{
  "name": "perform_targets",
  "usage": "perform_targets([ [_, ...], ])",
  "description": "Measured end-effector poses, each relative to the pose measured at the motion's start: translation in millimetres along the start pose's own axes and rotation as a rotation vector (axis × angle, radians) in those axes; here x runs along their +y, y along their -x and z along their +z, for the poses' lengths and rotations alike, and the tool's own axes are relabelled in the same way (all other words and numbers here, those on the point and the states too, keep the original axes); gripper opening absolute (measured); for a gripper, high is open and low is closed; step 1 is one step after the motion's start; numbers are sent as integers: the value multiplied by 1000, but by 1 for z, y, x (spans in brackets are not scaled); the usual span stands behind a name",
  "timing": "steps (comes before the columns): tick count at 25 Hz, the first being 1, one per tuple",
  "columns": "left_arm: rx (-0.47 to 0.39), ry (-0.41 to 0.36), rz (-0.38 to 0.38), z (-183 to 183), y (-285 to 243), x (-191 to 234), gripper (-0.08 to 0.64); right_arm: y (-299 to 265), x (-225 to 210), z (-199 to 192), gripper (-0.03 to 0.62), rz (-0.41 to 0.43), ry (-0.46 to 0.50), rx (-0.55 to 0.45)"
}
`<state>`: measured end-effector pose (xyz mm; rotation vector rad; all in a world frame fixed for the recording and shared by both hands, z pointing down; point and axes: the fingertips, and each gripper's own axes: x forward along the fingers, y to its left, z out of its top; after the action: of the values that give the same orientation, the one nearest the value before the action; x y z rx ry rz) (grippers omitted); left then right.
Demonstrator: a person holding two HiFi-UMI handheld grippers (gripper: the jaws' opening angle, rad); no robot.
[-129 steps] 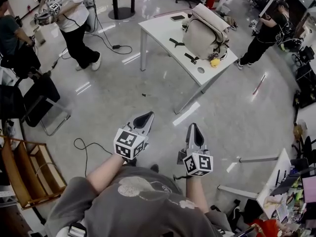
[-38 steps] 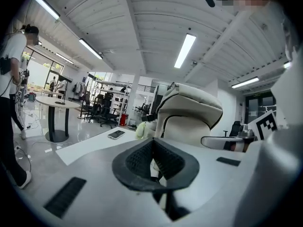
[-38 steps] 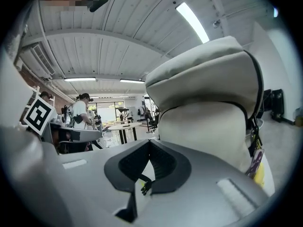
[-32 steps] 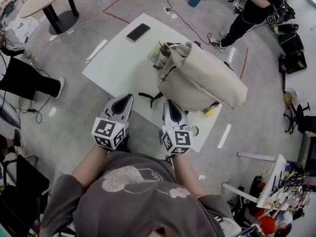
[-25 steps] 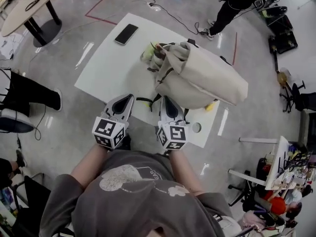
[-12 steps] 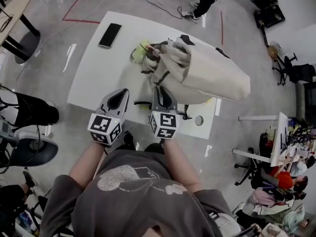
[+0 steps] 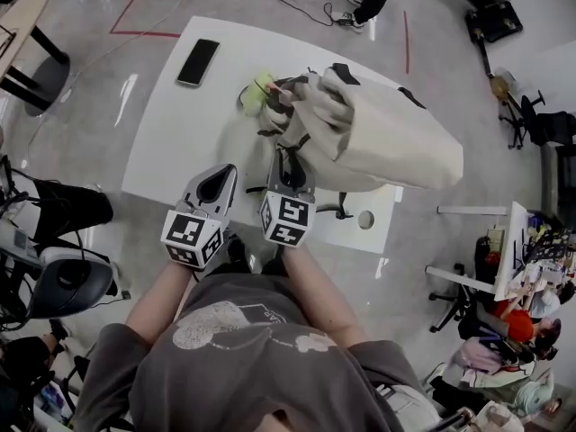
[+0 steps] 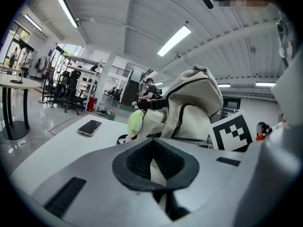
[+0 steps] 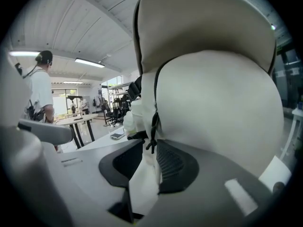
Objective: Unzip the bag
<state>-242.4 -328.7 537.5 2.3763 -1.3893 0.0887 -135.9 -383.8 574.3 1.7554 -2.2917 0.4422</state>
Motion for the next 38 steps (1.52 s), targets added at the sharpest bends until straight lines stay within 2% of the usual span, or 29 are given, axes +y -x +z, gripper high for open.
perform_targets([
  [2, 2, 4, 5, 0, 1, 4, 6, -1, -2, 2, 94, -34, -45, -12],
  [5, 7, 9, 11, -2, 1, 8, 6, -6, -2, 4, 93, -43, -55, -17],
  [11, 8, 3, 8, -4, 1, 5, 6, -13, -2, 10, 38, -14, -137, -53],
  [15, 13, -8, 13, -5, 5, 4, 6, -9, 1, 14, 35, 29, -167, -56],
  [20, 8, -13, 37, -3, 8, 7, 6, 10, 14, 25, 35, 122, -92, -87],
  [27, -36, -39, -11, 6, 5, -11, 6, 45, 32, 62, 34, 294, 66, -175],
  [32, -36, -64, -66, 3, -7, -33, 8, 52, 25, 74, 33, 356, 66, -172],
  [38, -12, -74, -87, -3, -23, -49, 12, 57, 24, 96, 32, 408, 82, -194],
])
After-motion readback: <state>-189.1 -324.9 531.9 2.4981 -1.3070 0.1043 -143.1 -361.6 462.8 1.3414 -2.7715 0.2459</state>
